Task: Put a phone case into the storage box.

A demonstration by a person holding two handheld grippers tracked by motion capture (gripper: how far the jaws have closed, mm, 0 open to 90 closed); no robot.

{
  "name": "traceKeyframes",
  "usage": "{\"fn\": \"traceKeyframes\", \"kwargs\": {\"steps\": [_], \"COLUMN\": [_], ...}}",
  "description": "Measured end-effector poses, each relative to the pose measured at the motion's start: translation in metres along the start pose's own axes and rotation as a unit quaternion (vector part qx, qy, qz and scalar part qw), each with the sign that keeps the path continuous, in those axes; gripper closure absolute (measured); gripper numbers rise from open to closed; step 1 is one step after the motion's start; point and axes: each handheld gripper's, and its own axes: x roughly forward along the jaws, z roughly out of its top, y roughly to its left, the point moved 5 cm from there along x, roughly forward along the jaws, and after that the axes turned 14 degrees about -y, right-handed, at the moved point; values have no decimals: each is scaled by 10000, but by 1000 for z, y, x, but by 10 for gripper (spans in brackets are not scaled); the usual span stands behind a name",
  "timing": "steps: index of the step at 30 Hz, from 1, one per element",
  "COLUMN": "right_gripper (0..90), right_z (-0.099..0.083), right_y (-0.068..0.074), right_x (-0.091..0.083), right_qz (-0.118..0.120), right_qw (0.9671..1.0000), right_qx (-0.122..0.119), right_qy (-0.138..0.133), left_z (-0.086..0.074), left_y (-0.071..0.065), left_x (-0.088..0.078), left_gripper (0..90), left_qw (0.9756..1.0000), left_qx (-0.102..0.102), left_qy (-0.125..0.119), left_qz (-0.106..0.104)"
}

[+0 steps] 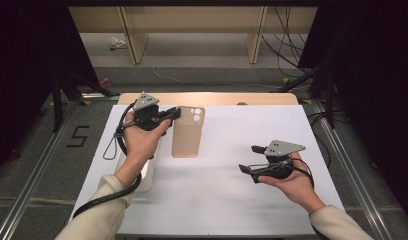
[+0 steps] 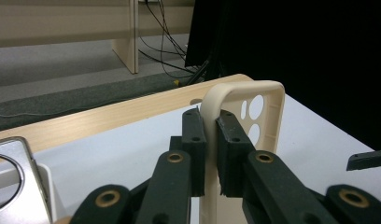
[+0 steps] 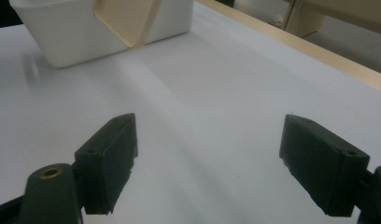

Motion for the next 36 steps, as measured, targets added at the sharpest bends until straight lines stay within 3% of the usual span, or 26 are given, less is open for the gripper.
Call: {"fn": "traceKeyframes", "kwargs": {"steps": [36], "right_gripper": [199], "right_z": [-4], "right_y": [-10], "right_x": [-15], "right_qz": [-228], "right_qw": [9995], "right_qx": [190], "right_qy": [-95], "left_z": [24], "left_y": [39], "left_x": [-19], "left_gripper": [828], "left_qw": [9991], "left_qx": [-66], "left_qy": [-222], "left_qz": [366]}}
